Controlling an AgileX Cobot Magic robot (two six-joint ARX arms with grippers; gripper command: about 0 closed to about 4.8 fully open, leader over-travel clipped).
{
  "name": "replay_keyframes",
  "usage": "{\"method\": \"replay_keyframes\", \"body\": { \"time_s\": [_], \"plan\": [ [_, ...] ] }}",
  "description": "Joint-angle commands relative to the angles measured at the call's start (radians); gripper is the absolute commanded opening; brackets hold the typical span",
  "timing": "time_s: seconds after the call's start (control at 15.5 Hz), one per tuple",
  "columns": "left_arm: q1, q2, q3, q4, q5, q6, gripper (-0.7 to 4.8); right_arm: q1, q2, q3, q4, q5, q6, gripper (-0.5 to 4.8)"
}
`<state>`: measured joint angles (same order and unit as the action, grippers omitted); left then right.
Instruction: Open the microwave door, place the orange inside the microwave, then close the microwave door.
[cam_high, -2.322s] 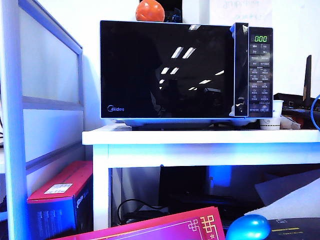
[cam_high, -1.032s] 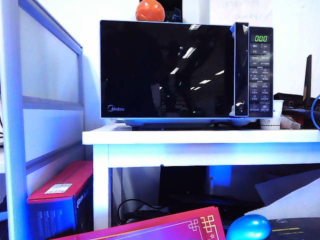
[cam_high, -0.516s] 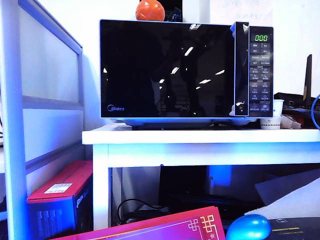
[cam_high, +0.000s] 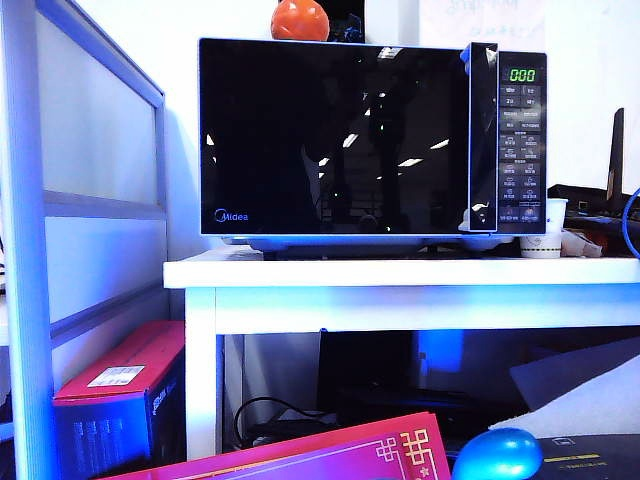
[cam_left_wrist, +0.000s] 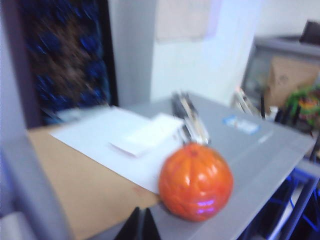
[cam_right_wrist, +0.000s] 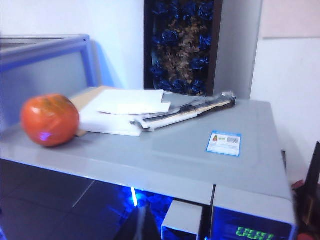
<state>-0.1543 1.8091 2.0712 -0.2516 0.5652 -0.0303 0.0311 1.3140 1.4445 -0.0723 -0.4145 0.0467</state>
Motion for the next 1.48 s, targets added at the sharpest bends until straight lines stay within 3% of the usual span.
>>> {"method": "replay_keyframes", "body": {
  "time_s": [0.06, 0.13, 0.19, 0.26, 0.32, 0.39, 0.71, 0.9, 1.29, 1.48],
  "plan": [
    [-0.067, 0.034, 0.008, 0.039, -0.025, 0.082, -0.05, 0.011, 0.031, 0.006, 0.032, -0.003, -0.003, -0.01],
    [-0.095, 0.048, 0.008, 0.055, -0.071, 0.119, -0.05, 0.021, 0.044, 0.006, 0.033, -0.003, -0.003, -0.01],
    [-0.128, 0.061, 0.008, 0.081, -0.188, 0.181, 0.21, 0.021, 0.056, 0.006, 0.034, 0.001, -0.003, -0.01],
    [-0.152, 0.068, 0.008, 0.098, -0.262, 0.226, 1.22, 0.021, 0.062, 0.006, 0.033, 0.002, -0.003, -0.01],
    [-0.175, 0.075, 0.008, 0.117, -0.292, 0.248, 3.39, 0.021, 0.069, 0.006, 0.040, 0.002, -0.003, -0.01],
    [-0.182, 0.078, 0.008, 0.127, -0.296, 0.248, 4.79, 0.021, 0.071, 0.006, 0.045, 0.001, -0.003, -0.01],
    [-0.192, 0.092, 0.008, 0.137, -0.288, 0.200, 4.79, 0.021, 0.072, 0.006, 0.061, 0.019, -0.003, -0.01],
    [-0.193, 0.141, 0.008, 0.158, -0.214, 0.145, 4.79, 0.022, 0.072, 0.006, 0.083, 0.019, -0.003, -0.01],
    [-0.193, 0.184, 0.008, 0.254, -0.177, 0.056, 4.79, 0.029, 0.072, 0.006, 0.081, 0.019, -0.003, -0.01],
    [-0.194, 0.206, 0.008, 0.282, -0.161, 0.055, 4.79, 0.033, 0.072, 0.006, 0.080, 0.019, -0.003, -0.01]
  ]
}}
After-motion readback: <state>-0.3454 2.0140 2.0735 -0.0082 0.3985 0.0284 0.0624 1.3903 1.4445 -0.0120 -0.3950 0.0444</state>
